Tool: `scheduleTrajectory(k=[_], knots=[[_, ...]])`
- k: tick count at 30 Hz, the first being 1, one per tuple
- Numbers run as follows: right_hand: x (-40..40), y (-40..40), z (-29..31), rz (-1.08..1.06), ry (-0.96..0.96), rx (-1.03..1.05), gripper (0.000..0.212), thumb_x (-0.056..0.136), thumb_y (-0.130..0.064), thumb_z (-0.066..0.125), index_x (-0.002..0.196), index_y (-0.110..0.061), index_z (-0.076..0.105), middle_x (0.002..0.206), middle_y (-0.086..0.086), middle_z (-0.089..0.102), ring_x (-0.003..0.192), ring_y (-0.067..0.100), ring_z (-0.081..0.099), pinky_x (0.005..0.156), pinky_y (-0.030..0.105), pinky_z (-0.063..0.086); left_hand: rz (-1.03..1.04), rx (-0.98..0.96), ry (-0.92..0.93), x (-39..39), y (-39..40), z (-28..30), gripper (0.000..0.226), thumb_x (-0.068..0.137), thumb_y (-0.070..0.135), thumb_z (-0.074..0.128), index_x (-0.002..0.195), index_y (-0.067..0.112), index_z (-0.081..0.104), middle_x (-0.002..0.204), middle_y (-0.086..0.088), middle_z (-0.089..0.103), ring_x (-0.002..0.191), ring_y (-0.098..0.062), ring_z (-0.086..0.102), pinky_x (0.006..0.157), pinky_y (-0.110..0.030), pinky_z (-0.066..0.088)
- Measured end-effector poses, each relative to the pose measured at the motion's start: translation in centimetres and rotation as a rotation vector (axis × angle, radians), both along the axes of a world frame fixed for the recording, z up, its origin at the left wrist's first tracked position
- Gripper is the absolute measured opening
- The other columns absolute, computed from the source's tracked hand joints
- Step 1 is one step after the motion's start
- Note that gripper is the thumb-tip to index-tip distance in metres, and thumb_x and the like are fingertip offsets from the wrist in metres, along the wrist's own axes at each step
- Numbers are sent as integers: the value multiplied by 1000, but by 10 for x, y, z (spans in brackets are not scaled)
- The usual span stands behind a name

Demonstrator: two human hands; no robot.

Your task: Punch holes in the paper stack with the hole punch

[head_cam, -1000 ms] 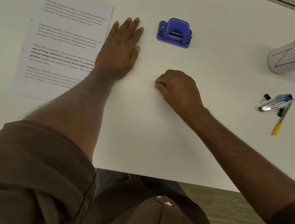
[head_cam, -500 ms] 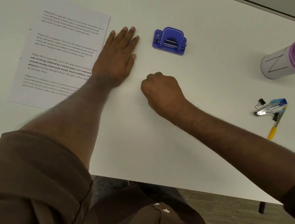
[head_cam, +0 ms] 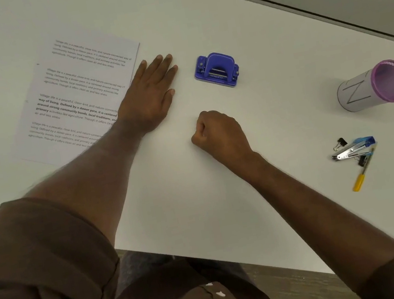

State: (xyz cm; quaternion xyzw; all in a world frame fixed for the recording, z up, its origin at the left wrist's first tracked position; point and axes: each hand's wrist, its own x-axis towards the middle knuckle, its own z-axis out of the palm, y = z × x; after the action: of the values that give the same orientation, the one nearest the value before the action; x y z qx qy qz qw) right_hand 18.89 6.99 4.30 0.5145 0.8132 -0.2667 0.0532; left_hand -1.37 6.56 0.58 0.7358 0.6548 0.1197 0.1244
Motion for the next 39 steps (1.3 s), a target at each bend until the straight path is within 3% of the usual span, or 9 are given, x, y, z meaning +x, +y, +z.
scheduleTrajectory(k=[5, 11, 17, 19, 22, 25, 28, 36, 39], knots=[[36, 25, 25, -549, 421, -257, 10, 79, -15, 65, 69, -17, 65, 62, -8, 62, 58, 13, 62, 52, 29, 51, -3, 6, -4, 1, 1, 0, 53, 105, 24, 34, 156, 8, 33, 167, -11, 23, 155, -30, 20, 127, -48, 12], [119, 77, 81, -848, 669, -160, 12, 79, -12, 62, 68, -14, 67, 54, -6, 59, 50, 12, 61, 41, 20, 44, -1, 11, 5, 1, 0, 0, 55, 104, 26, 33, 156, 7, 32, 167, -11, 22, 156, -29, 19, 128, -48, 11], [231, 138, 113, -1118, 386, 96, 14, 84, -16, 67, 75, -7, 65, 65, 2, 61, 42, 7, 61, 39, 14, 46, -14, 63, -1, -1, 3, -9, 58, 103, 30, 32, 154, 3, 36, 166, -14, 26, 154, -33, 23, 127, -49, 13], [256, 150, 111, -1097, 288, 140, 24, 84, -21, 66, 91, 2, 70, 75, 9, 68, 63, 18, 69, 58, 23, 57, -19, 69, -2, -1, 4, -12, 59, 102, 32, 30, 154, 4, 35, 166, -14, 26, 153, -33, 24, 126, -49, 14], [274, 158, 108, -1083, 163, 196, 24, 82, -22, 68, 88, 2, 72, 91, 22, 74, 86, 35, 72, 86, 45, 61, -19, 58, 6, -2, 6, -15, 61, 102, 34, 29, 155, 4, 34, 166, -12, 24, 154, -33, 23, 127, -48, 13], [281, 164, 104, -1090, 124, 205, 25, 78, -22, 74, 88, 1, 73, 85, 21, 73, 79, 36, 72, 85, 48, 61, -16, 63, 4, -4, 7, -19, 61, 102, 35, 29, 154, 5, 34, 166, -11, 24, 154, -32, 23, 127, -48, 12], [284, 169, 101, -1055, 64, 207, 19, 78, -24, 78, 79, -7, 72, 67, 8, 65, 63, 23, 62, 76, 38, 59, -13, 82, -15, -3, 7, -20, 60, 102, 34, 30, 154, 5, 35, 166, -12, 26, 153, -33, 24, 127, -48, 13], [291, 179, 103, -1082, 16, 162, 26, 84, -21, 73, 93, 3, 75, 92, 21, 74, 68, 26, 64, 89, 45, 60, -23, 131, -33, -3, 6, -20, 58, 102, 31, 34, 153, 3, 37, 164, -14, 29, 152, -35, 28, 126, -52, 17], [291, 176, 109, -1075, 65, 166, 25, 84, -18, 69, 95, 3, 73, 86, 17, 71, 67, 25, 63, 78, 39, 60, -21, 98, -18, -4, 7, -23, 58, 102, 32, 33, 154, 5, 35, 165, -13, 27, 153, -33, 26, 126, -50, 15]])
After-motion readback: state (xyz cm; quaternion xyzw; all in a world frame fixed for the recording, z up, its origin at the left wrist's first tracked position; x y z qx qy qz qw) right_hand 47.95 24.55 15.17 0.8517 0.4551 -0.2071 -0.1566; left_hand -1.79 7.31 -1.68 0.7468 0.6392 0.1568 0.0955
